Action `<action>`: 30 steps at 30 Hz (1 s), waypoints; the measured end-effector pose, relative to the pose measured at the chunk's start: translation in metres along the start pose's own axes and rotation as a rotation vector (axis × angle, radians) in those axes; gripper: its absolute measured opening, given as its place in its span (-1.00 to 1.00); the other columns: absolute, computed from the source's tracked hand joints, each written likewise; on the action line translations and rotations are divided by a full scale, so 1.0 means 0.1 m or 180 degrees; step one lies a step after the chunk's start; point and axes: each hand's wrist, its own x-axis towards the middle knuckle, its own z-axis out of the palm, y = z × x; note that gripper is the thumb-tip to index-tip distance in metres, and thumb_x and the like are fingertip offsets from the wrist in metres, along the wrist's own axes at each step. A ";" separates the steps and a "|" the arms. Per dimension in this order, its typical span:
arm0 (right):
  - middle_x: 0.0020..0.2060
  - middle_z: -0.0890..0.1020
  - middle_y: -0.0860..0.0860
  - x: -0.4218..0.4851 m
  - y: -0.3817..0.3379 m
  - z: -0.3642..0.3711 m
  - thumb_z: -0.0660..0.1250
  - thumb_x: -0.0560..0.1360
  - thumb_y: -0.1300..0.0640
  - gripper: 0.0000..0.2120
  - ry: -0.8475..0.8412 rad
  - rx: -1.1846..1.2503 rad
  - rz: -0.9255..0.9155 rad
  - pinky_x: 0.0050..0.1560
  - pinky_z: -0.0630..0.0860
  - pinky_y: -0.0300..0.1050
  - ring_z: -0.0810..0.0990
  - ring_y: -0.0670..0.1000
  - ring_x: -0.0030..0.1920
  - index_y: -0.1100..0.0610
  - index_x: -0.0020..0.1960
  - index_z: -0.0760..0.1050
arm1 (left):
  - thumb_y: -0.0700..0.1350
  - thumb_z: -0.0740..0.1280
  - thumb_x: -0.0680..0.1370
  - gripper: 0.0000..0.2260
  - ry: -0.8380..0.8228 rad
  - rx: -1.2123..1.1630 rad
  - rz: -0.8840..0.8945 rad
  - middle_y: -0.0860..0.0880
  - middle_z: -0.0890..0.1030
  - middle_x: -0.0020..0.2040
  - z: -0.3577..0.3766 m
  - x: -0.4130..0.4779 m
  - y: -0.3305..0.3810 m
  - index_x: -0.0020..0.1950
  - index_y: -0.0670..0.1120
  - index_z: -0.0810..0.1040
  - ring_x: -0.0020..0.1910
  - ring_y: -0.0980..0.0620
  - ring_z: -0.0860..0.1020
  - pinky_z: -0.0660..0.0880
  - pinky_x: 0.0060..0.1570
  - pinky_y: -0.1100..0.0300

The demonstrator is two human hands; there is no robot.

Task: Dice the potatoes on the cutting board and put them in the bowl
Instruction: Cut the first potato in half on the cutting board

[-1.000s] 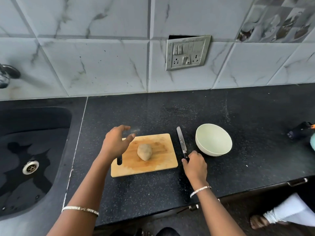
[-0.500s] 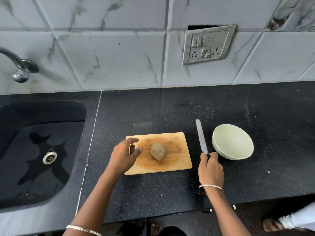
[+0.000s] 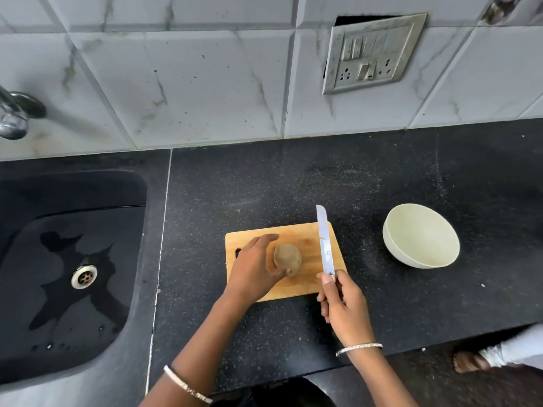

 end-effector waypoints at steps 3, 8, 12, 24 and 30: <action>-0.43 0.51 -0.03 0.01 0.09 0.04 0.17 0.63 -0.06 -0.77 0.0207 -0.0109 0.0019 -0.40 0.37 -0.07 0.45 -0.04 -0.47 0.02 -0.09 0.50 | 0.06 0.55 0.32 -0.30 0.0016 0.0102 0.0094 0.08 0.44 0.36 0.10 0.08 0.00 0.41 0.08 0.35 0.32 0.00 0.39 0.34 0.27 0.11; -0.45 0.50 -0.03 -0.06 0.09 0.03 0.15 0.63 -0.08 -0.74 0.0313 -0.0209 -0.0040 -0.41 0.40 -0.02 0.45 -0.03 -0.47 0.02 -0.11 0.49 | 0.04 0.56 0.31 -0.27 -0.0100 0.0208 0.0176 0.03 0.48 0.32 0.23 0.12 -0.02 0.41 0.04 0.34 0.29 -0.03 0.41 0.34 0.24 0.13; -0.46 0.52 -0.01 -0.11 0.04 0.06 0.09 0.62 -0.10 -0.71 0.0353 -0.0831 -0.0254 -0.31 0.47 0.06 0.52 -0.01 -0.41 0.03 -0.11 0.47 | 0.03 0.60 0.24 -0.33 0.0054 -0.0297 0.0006 0.06 0.55 0.13 0.30 0.11 -0.09 0.24 0.07 0.34 0.10 0.04 0.51 0.47 0.07 0.17; -0.20 0.58 0.02 -0.16 -0.15 0.31 -0.06 0.64 -0.08 -0.67 -0.0016 -0.2197 -0.0408 -0.29 0.26 -0.06 0.60 0.13 -0.15 0.09 0.01 0.37 | 0.00 0.59 0.29 -0.54 0.0599 -0.0842 0.0257 0.14 0.53 0.08 0.43 -0.01 -0.28 0.14 0.14 0.53 -0.01 0.19 0.55 0.59 -0.01 0.18; -0.28 0.61 0.02 -0.18 -0.19 0.40 -0.02 0.65 -0.09 -0.68 0.0105 -0.2756 -0.0388 -0.44 0.27 -0.10 0.66 0.13 -0.27 0.11 -0.02 0.37 | -0.05 0.59 0.29 -0.54 0.0600 -0.1000 0.0144 0.17 0.54 0.15 0.42 -0.01 -0.26 0.16 0.05 0.59 0.06 0.21 0.57 0.57 0.07 0.22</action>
